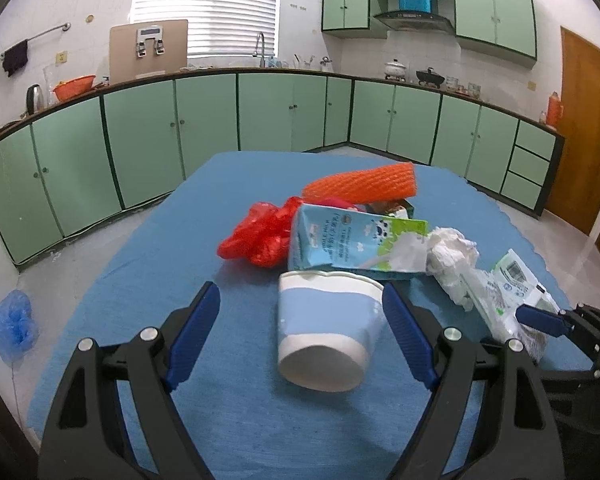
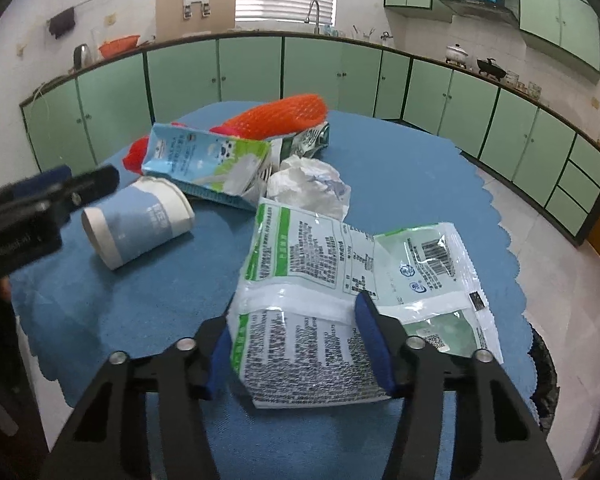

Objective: Collect trash
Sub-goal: 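Grasp the white paper cup with the left tool while the right tool grasps a clear packet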

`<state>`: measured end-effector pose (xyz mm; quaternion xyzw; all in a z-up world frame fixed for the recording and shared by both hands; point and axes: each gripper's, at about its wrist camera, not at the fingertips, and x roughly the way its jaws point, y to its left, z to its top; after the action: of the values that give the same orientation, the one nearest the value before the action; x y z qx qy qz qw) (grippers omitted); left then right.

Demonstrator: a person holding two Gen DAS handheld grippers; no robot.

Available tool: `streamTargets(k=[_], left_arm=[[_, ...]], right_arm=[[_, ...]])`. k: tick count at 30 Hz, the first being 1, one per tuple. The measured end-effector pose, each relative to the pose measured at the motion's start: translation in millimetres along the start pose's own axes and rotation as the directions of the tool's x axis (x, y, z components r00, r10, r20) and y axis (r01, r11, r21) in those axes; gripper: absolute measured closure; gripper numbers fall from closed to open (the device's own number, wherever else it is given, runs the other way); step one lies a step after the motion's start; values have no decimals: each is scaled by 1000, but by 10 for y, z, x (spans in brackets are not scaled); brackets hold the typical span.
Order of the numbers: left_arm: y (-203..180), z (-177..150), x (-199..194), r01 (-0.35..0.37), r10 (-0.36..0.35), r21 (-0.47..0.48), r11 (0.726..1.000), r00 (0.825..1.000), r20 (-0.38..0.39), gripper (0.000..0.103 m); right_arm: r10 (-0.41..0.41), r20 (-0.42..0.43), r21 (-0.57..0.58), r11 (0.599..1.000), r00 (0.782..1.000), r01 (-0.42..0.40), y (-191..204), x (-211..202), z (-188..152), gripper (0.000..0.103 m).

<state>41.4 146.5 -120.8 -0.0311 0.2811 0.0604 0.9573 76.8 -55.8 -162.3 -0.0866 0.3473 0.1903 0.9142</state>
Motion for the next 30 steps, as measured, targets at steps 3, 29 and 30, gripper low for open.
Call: streamTargets(k=[3, 29, 30], left_arm=[[-55, -9, 28, 10, -10, 13, 1000, 1000, -11, 22], [-246, -127, 404, 19, -12, 63, 998, 993, -115, 36], [-253, -125, 388, 22, -15, 61, 998, 993, -114, 38]], right_arm=[[27, 7, 8, 1000, 1000, -27, -31, -28, 25, 70], [81, 45, 68, 994, 996, -84, -221, -169, 149, 86], [82, 46, 70, 994, 996, -85, -226, -181, 149, 86]])
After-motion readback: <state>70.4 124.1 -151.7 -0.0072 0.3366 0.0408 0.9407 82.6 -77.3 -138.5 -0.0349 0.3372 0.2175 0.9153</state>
